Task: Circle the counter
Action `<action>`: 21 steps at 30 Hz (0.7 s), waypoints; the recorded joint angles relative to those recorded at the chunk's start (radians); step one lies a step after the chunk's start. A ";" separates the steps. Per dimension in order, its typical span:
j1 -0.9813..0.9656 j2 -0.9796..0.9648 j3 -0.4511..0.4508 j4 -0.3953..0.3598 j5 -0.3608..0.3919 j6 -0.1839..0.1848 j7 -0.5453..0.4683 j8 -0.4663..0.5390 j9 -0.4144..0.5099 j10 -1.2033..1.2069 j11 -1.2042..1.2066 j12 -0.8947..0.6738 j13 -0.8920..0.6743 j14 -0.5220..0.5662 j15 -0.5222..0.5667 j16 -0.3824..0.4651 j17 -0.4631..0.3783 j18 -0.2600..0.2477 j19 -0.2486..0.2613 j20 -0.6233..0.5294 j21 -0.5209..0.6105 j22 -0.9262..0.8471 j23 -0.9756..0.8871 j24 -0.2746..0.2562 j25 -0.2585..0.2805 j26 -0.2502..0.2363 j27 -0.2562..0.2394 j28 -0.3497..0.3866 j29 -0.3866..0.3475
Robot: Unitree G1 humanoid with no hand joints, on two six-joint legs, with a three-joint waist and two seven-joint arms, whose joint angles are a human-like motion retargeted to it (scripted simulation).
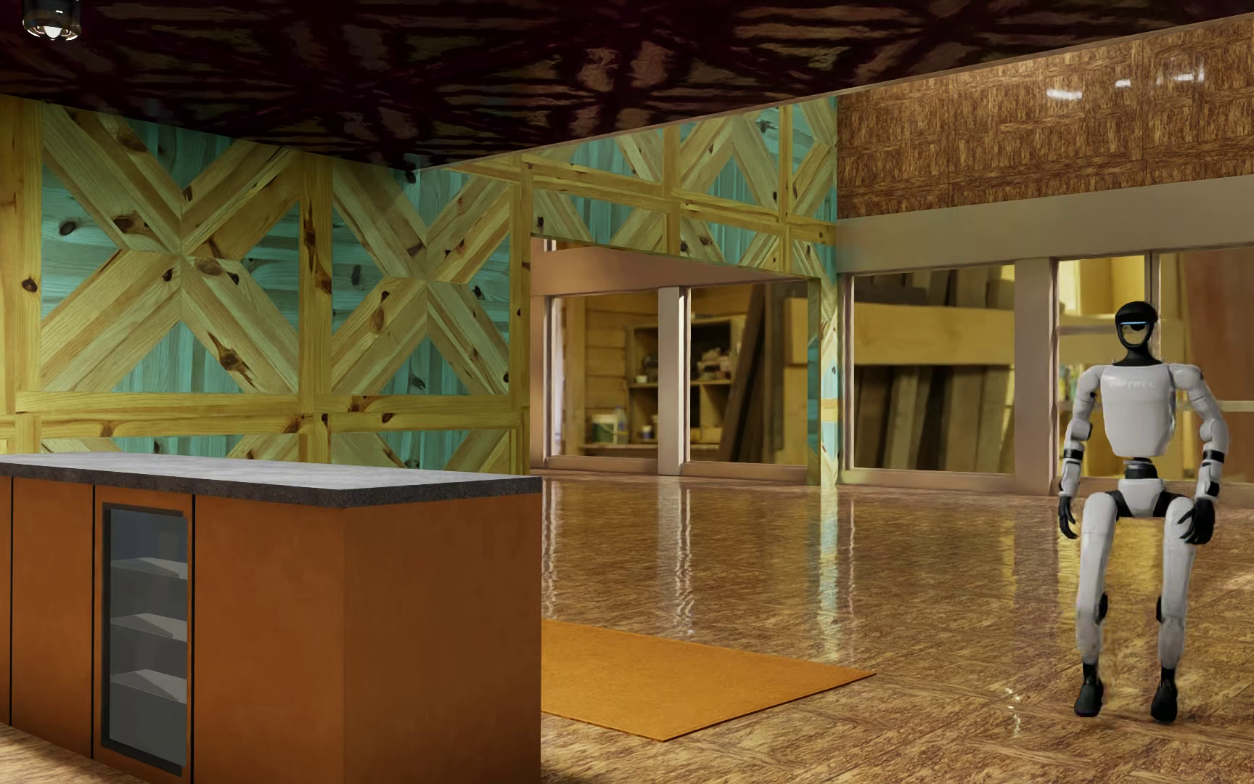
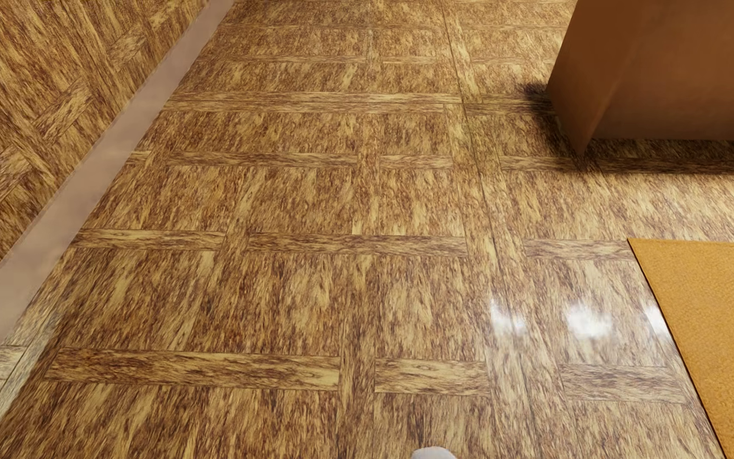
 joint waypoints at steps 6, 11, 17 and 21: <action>0.277 -0.170 -0.122 0.118 -0.044 0.015 0.000 0.000 -0.047 0.059 -0.281 -0.063 0.036 -0.004 0.061 0.008 0.014 0.000 0.000 0.118 0.005 -0.082 0.070 0.000 0.000 0.000 0.000 0.000 0.000; -0.100 0.087 0.003 0.154 0.147 0.046 0.000 0.000 -0.016 0.903 -0.138 0.013 0.021 0.359 -0.028 -0.063 0.030 0.000 0.000 0.061 -0.017 0.116 0.087 0.000 0.000 0.000 0.000 0.000 0.000; -0.540 0.599 0.293 0.077 0.115 -0.029 0.000 0.000 -0.018 0.131 -0.427 0.139 -0.061 0.320 -0.107 -0.070 -0.007 0.000 0.000 -0.002 -0.073 0.157 -0.163 0.000 0.000 0.000 0.000 0.000 0.000; -0.658 0.746 0.389 0.119 0.040 -0.048 0.000 0.000 -0.028 0.061 -0.336 0.177 -0.112 0.156 -0.022 -0.054 -0.008 0.000 0.000 -0.035 -0.143 0.159 -0.158 0.000 0.000 0.000 0.000 0.000 0.000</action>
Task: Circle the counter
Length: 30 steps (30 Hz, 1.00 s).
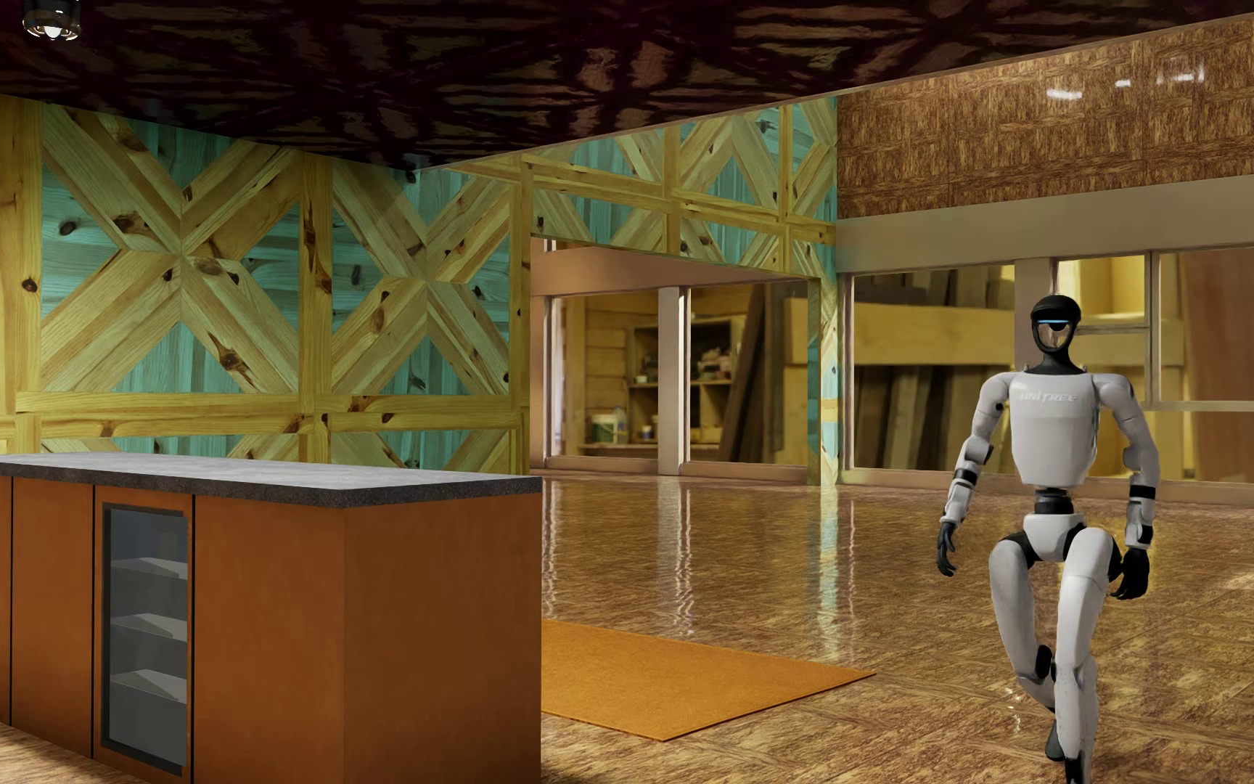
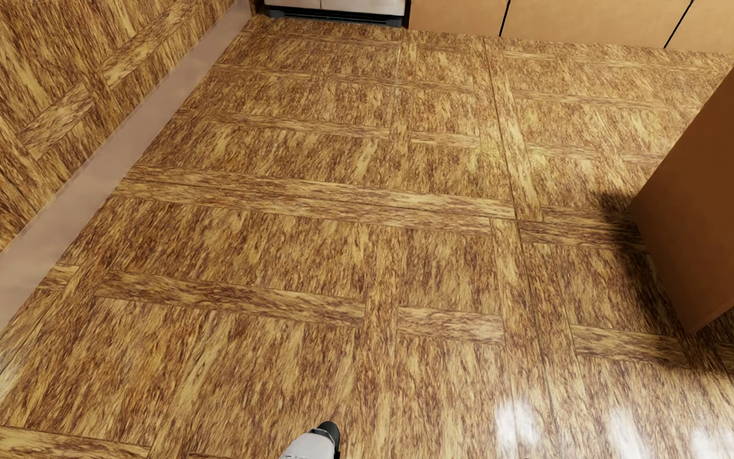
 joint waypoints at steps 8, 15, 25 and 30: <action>0.532 -0.667 -0.345 -0.160 0.000 -0.052 0.000 0.000 0.018 -0.018 0.669 -0.114 0.160 -0.018 0.024 0.047 -0.006 0.000 0.000 0.113 0.128 -0.086 0.168 0.000 0.000 0.000 0.000 0.000 0.000; 0.921 -0.907 -0.494 -0.077 -0.014 -0.052 0.000 0.000 -0.038 -0.039 -0.023 -0.233 0.262 -0.198 0.133 0.071 -0.032 0.000 0.000 0.271 0.147 -0.296 0.340 0.000 0.000 0.000 0.000 0.000 0.000; 0.083 -0.231 -0.074 -0.043 0.138 -0.122 0.000 0.000 -0.002 0.391 -0.104 0.023 0.076 0.343 0.159 0.018 0.008 0.000 0.000 0.073 0.124 0.054 -0.037 0.000 0.000 0.000 0.000 0.000 0.000; -0.085 -0.015 0.025 0.029 -0.028 -0.080 0.000 0.000 -0.035 -0.025 -0.087 0.056 0.040 -0.129 0.444 -0.005 -0.030 0.000 0.000 0.089 0.066 0.049 -0.231 0.000 0.000 0.000 0.000 0.000 0.000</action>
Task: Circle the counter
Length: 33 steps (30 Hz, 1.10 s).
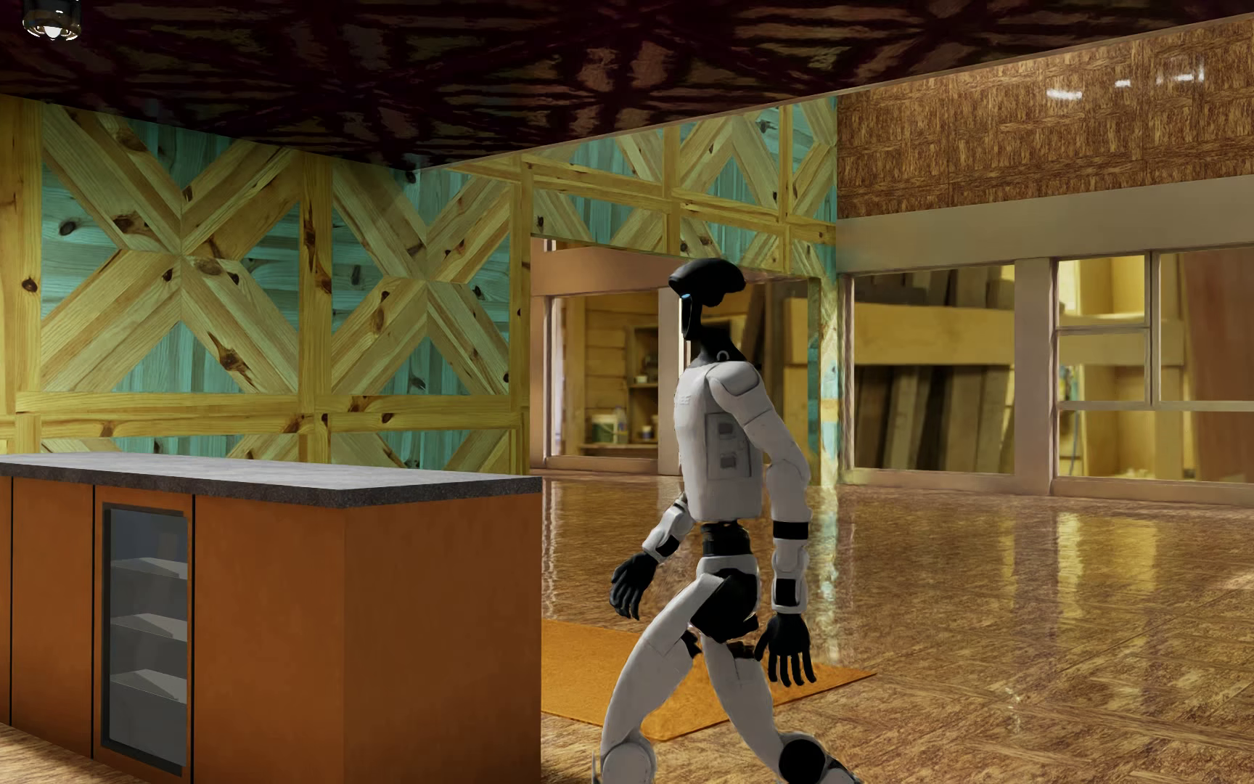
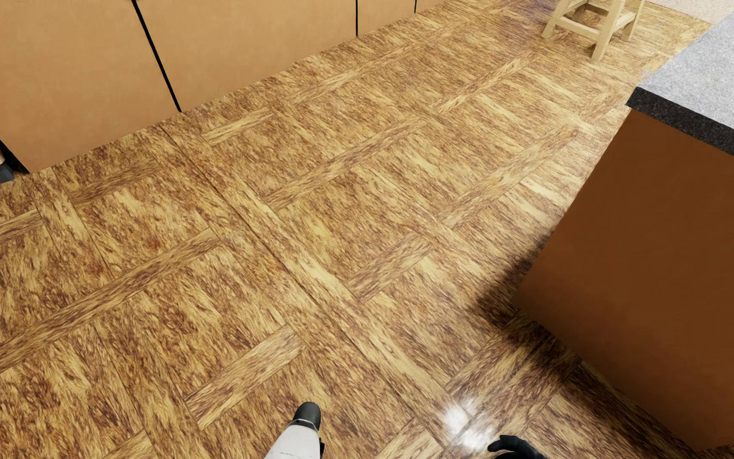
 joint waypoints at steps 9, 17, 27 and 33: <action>0.674 -0.682 -0.362 -0.161 0.020 0.049 0.000 0.000 0.066 -0.005 0.612 -0.254 0.112 0.067 -0.476 0.097 0.006 0.000 0.000 0.061 0.100 -0.119 0.419 0.000 0.000 0.000 0.000 0.000 0.000; 0.992 -0.939 -0.580 0.011 -0.014 0.138 0.000 0.000 0.015 0.240 0.283 -0.380 0.190 0.209 -0.327 0.076 -0.017 0.000 0.000 0.206 0.046 -0.290 0.584 0.000 0.000 0.000 0.000 0.000 0.000; 0.205 -0.121 -0.075 -0.068 0.064 0.098 0.000 0.000 0.053 -0.001 -0.007 -0.049 -0.008 0.036 -0.492 0.014 0.015 0.000 0.000 -0.122 -0.036 0.050 0.074 0.000 0.000 0.000 0.000 0.000 0.000; 0.110 -0.070 -0.032 -0.165 -0.075 0.013 0.000 0.000 0.027 0.190 0.414 0.042 0.003 0.459 -0.048 0.020 0.059 0.000 0.000 -0.193 -0.114 0.140 0.113 0.000 0.000 0.000 0.000 0.000 0.000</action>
